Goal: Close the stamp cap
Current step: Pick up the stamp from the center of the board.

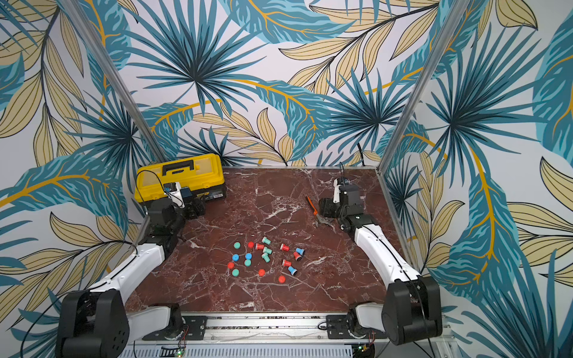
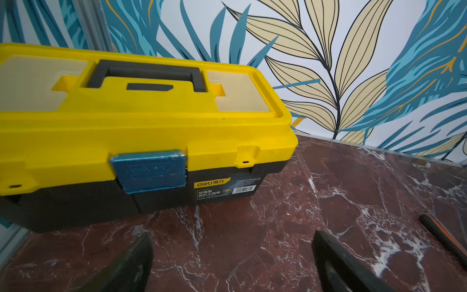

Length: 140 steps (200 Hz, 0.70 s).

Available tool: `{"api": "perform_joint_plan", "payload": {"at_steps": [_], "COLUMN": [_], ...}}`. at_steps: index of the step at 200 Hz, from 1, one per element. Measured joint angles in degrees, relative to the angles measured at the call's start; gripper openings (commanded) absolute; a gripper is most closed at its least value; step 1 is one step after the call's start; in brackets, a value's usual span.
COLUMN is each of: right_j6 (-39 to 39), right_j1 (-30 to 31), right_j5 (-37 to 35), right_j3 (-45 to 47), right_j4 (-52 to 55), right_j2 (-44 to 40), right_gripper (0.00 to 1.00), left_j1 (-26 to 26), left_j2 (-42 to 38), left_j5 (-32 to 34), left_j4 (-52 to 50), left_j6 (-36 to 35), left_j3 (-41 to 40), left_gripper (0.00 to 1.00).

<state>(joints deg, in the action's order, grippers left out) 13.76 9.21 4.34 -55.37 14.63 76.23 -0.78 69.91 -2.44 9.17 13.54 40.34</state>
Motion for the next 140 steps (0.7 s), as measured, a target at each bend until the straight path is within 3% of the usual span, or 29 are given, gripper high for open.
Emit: {"api": "perform_joint_plan", "payload": {"at_steps": [59, 105, 140], "right_j6": [-2.5, -5.8, -8.4], "right_j1": [13.1, 19.6, 21.7], "right_j5": [1.8, 3.0, 3.0], "right_j3": [-3.6, -4.7, -4.9], "right_j4": [12.9, 18.1, 20.4], "right_j2": [4.2, 6.1, 9.2], "right_gripper": [0.60, 0.52, 0.50], "left_j1": [-0.3, -6.6, -7.6], "left_j2": [2.2, -2.4, -4.2], "left_j5": [0.4, -3.2, -3.9], "left_j4": [-28.6, -37.9, -40.1], "left_j6": [-1.7, -0.7, -0.1], "left_j3": [19.6, 20.2, 17.7], "left_gripper": [1.00, 1.00, 1.00]}}
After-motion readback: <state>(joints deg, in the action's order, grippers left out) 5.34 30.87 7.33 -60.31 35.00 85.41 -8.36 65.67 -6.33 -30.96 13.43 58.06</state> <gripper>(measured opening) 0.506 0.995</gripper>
